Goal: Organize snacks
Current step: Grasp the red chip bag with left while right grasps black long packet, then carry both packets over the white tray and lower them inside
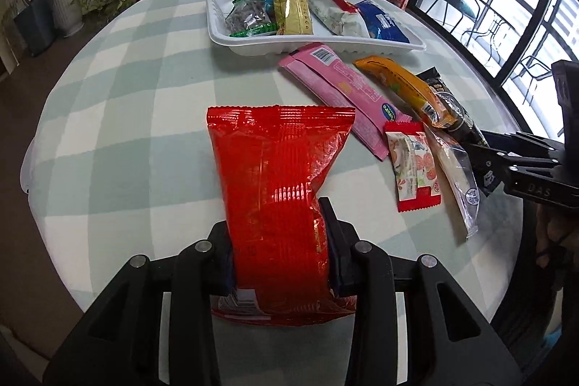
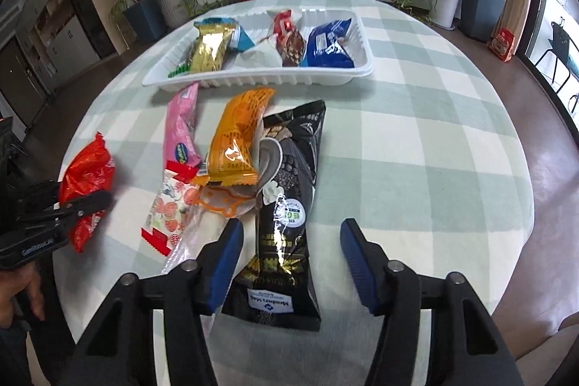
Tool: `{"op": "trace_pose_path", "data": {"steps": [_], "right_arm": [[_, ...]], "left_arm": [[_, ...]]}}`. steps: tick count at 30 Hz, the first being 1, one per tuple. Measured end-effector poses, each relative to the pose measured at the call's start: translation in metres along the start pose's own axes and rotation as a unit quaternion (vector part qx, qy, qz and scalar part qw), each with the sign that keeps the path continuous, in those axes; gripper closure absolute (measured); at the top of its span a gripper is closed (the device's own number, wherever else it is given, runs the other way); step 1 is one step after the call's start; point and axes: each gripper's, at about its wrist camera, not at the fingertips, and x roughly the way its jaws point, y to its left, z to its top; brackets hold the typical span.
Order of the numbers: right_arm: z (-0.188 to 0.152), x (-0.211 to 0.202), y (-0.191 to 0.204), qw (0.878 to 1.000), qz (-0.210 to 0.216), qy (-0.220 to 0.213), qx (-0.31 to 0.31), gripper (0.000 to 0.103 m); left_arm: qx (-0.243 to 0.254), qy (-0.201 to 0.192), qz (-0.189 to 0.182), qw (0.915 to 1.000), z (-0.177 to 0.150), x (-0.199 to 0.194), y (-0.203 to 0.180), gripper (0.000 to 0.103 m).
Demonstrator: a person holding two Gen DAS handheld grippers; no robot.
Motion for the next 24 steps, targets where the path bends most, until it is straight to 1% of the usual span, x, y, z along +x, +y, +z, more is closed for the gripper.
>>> {"op": "trace_pose_path", "data": {"steps": [1,4,6,8,12,17,21,24], "right_arm": [[-0.001,0.003,0.000,1.000,-0.003,0.005,-0.002,0.052],[-0.004,0.003,0.004,1.000,-0.017,0.000,-0.020,0.055],[-0.005,0.002,0.005,0.999,-0.022,-0.001,-0.024,0.061],[-0.005,0.002,0.002,0.999,-0.023,-0.003,-0.022,0.069],[-0.005,0.001,-0.001,1.000,-0.020,-0.005,-0.019,0.071],[-0.008,-0.006,-0.008,1.000,-0.009,-0.015,0.005,0.076],[-0.012,-0.012,-0.013,1.000,-0.004,-0.022,0.022,0.076],[-0.013,-0.018,-0.019,0.999,0.008,-0.028,0.039,0.076]], "left_arm": [[-0.001,0.000,0.001,1.0000,0.000,0.000,-0.001,0.069],[0.009,-0.002,0.012,0.9999,-0.002,0.000,-0.007,0.068],[0.010,-0.006,0.011,0.9999,-0.002,0.000,-0.010,0.068],[0.000,-0.012,0.005,0.9999,-0.003,-0.001,-0.008,0.068],[-0.014,-0.024,-0.007,0.9996,-0.005,-0.003,-0.004,0.069],[-0.014,-0.024,-0.016,0.9995,-0.005,-0.004,-0.003,0.070],[-0.018,-0.029,-0.022,0.9992,-0.004,-0.005,-0.002,0.070],[-0.019,-0.033,-0.027,0.9989,-0.004,-0.008,-0.003,0.071]]}}
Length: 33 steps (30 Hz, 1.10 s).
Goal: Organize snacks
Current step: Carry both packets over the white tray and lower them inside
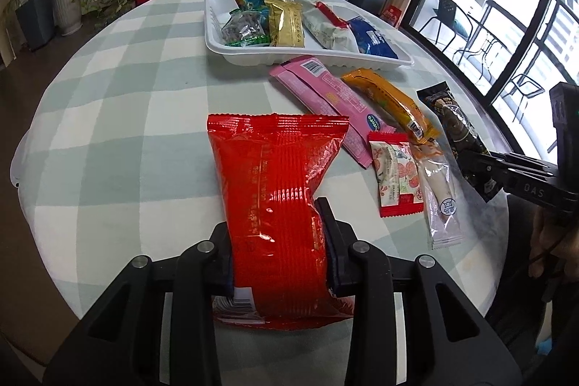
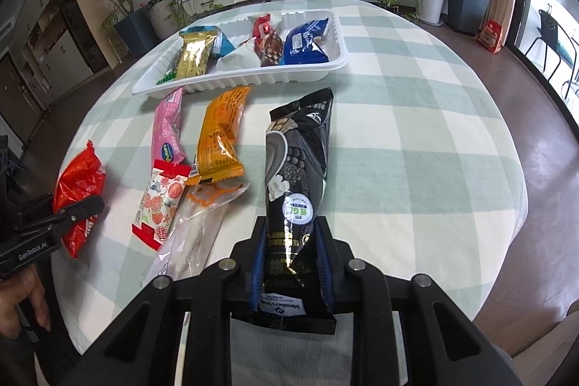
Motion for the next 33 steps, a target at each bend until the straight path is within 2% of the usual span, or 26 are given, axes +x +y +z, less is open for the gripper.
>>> {"op": "trace_pose_path", "data": {"steps": [7,12,20,27,33], "right_arm": [[0.002,-0.019,-0.015,0.999,0.024,-0.016,0.039,0.076],[0.006,-0.030,-0.027,0.998,0.024,-0.030,0.057,0.077],[0.009,-0.039,-0.045,0.995,0.028,-0.046,0.083,0.077],[0.031,-0.068,-0.091,0.988,0.012,-0.087,0.127,0.077],[0.073,-0.103,-0.117,0.981,-0.013,-0.142,0.133,0.077]], "left_arm": [[-0.013,-0.007,-0.013,0.9998,0.004,-0.004,0.003,0.071],[-0.014,-0.002,-0.019,0.9997,0.001,-0.002,0.005,0.072],[-0.034,-0.020,-0.033,0.9987,0.008,-0.017,0.014,0.072],[-0.052,-0.079,-0.026,0.9952,0.055,-0.063,0.042,0.072],[-0.022,-0.110,-0.022,0.9934,0.116,-0.085,0.040,0.072]]}}
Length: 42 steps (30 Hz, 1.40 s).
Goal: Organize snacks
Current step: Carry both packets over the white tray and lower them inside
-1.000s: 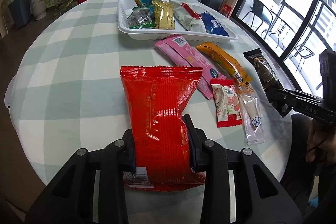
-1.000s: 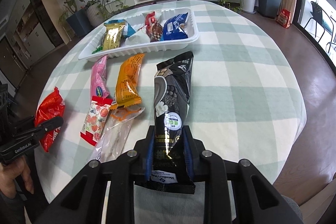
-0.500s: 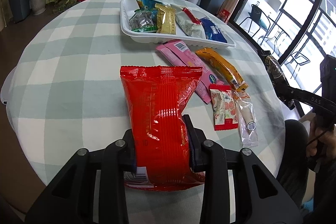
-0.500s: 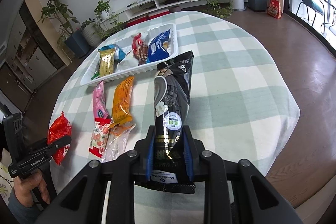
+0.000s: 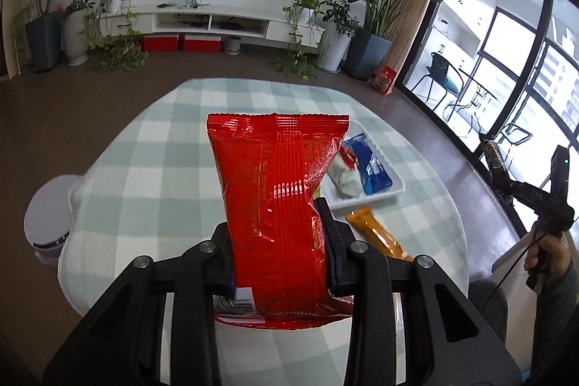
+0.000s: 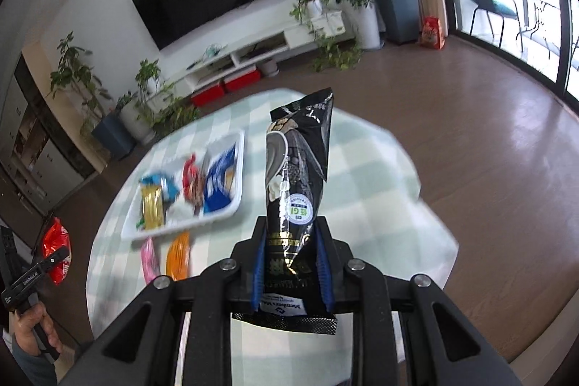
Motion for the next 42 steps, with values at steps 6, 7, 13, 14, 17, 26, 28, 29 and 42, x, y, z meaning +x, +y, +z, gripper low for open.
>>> {"op": "trace_pose_path", "data": {"steps": [6,7,13,14,17,26,28,29,42], "right_arm": [[0.047,0.012,0.045,0.998,0.027,-0.022,-0.047,0.077],[0.050,0.018,0.054,0.998,0.032,-0.021,-0.055,0.077],[0.062,0.084,0.112,0.993,0.071,0.023,-0.093,0.077],[0.062,0.096,0.119,0.992,0.072,0.032,-0.098,0.077],[0.059,0.130,0.139,0.989,0.075,0.054,-0.117,0.077],[0.038,0.205,0.152,0.981,0.054,0.122,-0.144,0.076],[0.032,0.216,0.149,0.979,0.049,0.135,-0.144,0.076],[0.030,0.220,0.148,0.979,0.047,0.140,-0.142,0.076],[0.016,0.252,0.154,0.973,0.040,0.173,-0.148,0.076]], "left_arm": [[0.019,0.024,-0.028,0.9991,0.056,0.054,-0.027,0.072],[0.020,0.032,-0.030,0.9988,0.064,0.067,-0.031,0.072],[0.040,0.088,-0.029,0.9949,0.082,0.148,-0.061,0.072],[0.040,0.094,-0.030,0.9943,0.082,0.159,-0.062,0.072],[0.040,0.111,-0.025,0.9928,0.079,0.192,-0.066,0.072],[0.051,0.136,-0.009,0.9894,0.069,0.244,-0.065,0.072],[0.050,0.147,-0.006,0.9878,0.066,0.254,-0.064,0.072],[0.050,0.150,-0.006,0.9873,0.065,0.257,-0.062,0.071],[0.051,0.160,-0.005,0.9858,0.054,0.280,-0.052,0.069]]}}
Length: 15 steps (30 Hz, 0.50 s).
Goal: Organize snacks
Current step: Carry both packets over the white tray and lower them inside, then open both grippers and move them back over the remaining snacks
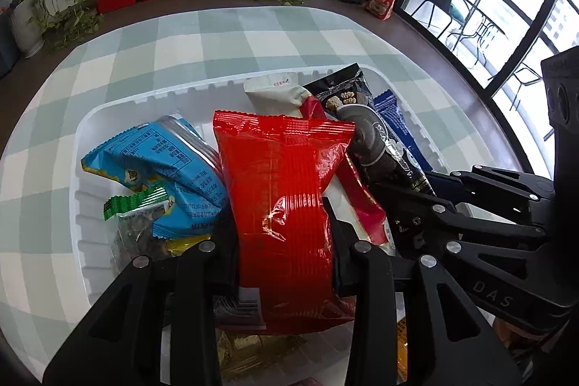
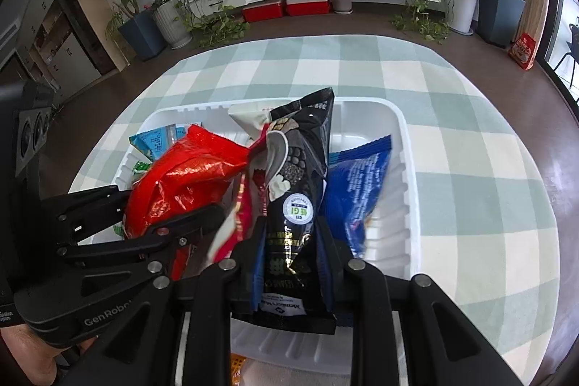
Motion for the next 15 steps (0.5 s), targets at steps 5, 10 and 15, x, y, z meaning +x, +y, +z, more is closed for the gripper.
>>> {"op": "trace_pose_path", "data": {"steps": [5,10,15], "right_arm": [[-0.001,0.003,-0.007,1.000,0.002,0.000,0.012,0.076],[0.000,0.000,-0.006,1.000,0.004,-0.001,0.013,0.073],[0.000,-0.007,-0.006,1.000,0.006,-0.006,0.013,0.069]], "left_arm": [[0.003,-0.006,-0.003,1.0000,-0.001,-0.002,0.001,0.069],[0.001,-0.009,-0.003,1.0000,-0.002,-0.003,0.001,0.065],[0.003,-0.017,0.000,0.9999,-0.002,-0.011,-0.002,0.057]]}}
